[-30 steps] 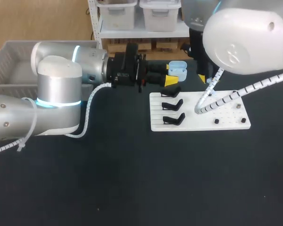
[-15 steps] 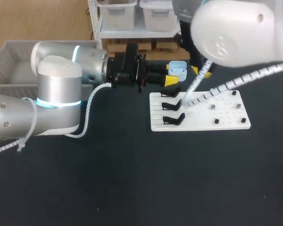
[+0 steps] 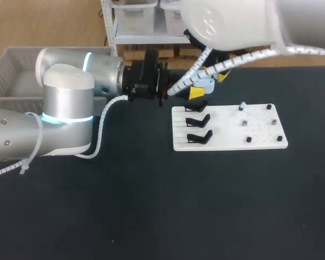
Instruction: Pick up each earbud case from the left stands, insert the matching earbuds, close the lid, and place the case in the box.
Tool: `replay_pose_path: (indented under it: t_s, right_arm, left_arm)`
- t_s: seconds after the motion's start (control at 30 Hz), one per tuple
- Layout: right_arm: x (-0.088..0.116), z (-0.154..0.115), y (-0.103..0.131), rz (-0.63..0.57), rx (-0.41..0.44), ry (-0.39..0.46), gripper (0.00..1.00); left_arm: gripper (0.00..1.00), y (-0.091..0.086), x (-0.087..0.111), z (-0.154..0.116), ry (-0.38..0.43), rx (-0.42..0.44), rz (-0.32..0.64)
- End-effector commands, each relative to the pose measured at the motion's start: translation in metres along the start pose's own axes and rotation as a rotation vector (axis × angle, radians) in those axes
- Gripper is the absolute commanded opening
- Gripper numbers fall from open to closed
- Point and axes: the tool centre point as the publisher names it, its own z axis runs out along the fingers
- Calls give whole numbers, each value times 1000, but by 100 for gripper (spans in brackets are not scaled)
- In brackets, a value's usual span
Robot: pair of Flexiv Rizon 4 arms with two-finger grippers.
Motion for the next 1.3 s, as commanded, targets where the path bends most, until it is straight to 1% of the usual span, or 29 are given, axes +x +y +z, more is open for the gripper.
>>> replay_pose_path:
  t_s: [0.03,0.33,0.77,1.3]
  right_arm:
    - [1,-1,9,5,34,0,0]
    - [0,9,20,30,57,12,0]
    - [-6,16,32,58,38,22,0]
    - [-15,28,38,78,30,44,0]
  left_arm:
    - [0,0,0,0,1,0,0]
    - [0,0,0,0,1,0,0]
    - [0,0,0,0,1,0,0]
    - [0,0,0,0,1,0,0]
